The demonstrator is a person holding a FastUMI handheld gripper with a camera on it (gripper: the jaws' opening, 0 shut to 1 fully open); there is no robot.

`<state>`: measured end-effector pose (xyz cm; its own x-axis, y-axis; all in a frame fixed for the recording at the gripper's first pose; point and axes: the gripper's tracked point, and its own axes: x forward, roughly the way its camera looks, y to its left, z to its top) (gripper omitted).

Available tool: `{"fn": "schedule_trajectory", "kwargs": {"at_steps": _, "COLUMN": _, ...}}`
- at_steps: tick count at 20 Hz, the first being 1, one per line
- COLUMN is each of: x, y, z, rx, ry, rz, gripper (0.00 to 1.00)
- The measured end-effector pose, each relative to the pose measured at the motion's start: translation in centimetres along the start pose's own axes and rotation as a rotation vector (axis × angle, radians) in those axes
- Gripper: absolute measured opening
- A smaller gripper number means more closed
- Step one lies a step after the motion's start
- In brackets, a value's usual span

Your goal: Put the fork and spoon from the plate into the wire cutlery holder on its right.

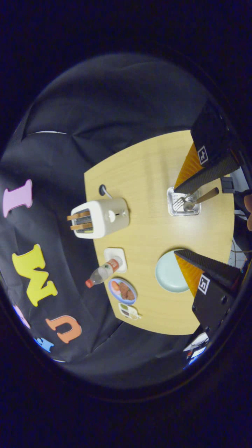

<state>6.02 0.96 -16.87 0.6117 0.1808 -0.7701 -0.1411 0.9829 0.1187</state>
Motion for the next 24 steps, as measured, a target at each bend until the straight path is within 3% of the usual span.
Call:
{"fn": "schedule_trajectory", "kwargs": {"at_steps": 6, "x": -7.7, "y": 3.2, "z": 7.0, "rx": -0.035, "ry": -0.400, "rz": 0.018, "gripper": 0.97}}
{"fn": "schedule_trajectory", "kwargs": {"at_steps": 12, "x": -15.0, "y": 5.9, "z": 10.2, "rx": -0.111, "ry": -0.714, "rz": -0.010, "gripper": 0.96}}
{"fn": "schedule_trajectory", "kwargs": {"at_steps": 19, "x": -18.4, "y": 8.1, "z": 9.4, "rx": -0.142, "ry": -0.843, "rz": -0.019, "gripper": 0.96}}
{"fn": "schedule_trajectory", "kwargs": {"at_steps": 24, "x": -18.5, "y": 8.4, "z": 8.3, "rx": -0.119, "ry": -0.843, "rz": -0.013, "gripper": 0.96}}
